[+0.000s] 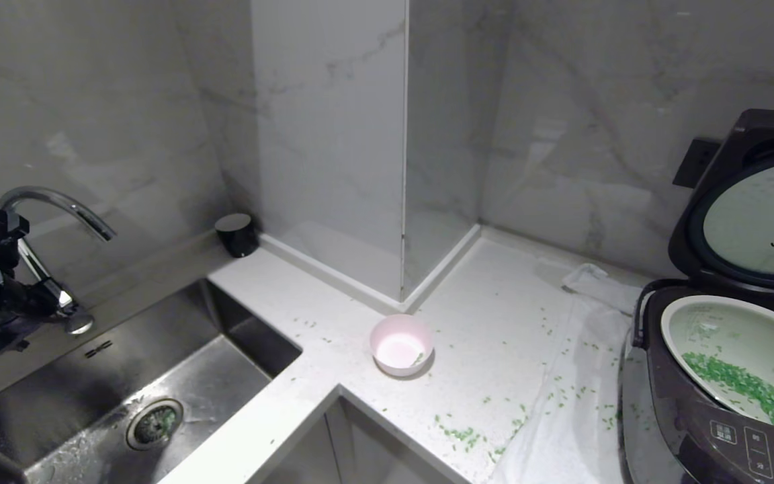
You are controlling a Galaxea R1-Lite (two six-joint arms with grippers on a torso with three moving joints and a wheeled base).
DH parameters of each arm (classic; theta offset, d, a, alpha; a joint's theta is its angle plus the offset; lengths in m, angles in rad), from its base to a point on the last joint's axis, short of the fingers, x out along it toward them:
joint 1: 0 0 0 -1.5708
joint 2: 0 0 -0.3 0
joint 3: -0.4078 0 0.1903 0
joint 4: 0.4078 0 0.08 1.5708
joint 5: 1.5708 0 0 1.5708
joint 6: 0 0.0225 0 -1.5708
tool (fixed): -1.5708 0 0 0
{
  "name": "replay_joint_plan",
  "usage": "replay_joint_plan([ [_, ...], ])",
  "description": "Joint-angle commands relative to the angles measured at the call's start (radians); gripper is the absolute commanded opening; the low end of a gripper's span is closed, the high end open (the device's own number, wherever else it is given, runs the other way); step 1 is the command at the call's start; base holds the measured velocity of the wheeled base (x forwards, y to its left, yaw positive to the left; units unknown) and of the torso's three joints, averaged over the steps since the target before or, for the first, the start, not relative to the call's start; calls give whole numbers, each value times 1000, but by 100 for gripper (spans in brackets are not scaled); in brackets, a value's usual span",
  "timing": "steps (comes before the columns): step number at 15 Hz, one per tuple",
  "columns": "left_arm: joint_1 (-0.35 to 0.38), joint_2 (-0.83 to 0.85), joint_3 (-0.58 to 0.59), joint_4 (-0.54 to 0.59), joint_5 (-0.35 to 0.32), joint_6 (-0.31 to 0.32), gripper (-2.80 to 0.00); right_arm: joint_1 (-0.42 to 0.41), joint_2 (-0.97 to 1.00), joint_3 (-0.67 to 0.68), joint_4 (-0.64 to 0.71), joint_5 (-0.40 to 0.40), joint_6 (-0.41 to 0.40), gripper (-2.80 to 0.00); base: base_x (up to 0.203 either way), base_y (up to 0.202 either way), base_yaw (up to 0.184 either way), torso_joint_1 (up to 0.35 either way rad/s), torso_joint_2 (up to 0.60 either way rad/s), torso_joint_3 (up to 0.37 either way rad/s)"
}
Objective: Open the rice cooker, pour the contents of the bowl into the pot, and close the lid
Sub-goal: Turn on the tap
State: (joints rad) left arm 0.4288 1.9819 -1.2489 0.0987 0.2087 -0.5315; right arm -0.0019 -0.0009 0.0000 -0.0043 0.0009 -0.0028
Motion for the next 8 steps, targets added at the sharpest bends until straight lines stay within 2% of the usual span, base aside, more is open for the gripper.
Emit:
replay_joint_plan([
  [1,32,114,-81,2,3,-4,0,-1,1,2,0,0,0,-280,0,0,0,0,0,0],
  [4,80,194,-145,2,2,1,0,0,1,2,0,0,0,-280,0,0,0,0,0,0],
  [8,91,260,-265,0,2,1,0,0,1,2,0,-1,0,-280,0,0,0,0,0,0],
])
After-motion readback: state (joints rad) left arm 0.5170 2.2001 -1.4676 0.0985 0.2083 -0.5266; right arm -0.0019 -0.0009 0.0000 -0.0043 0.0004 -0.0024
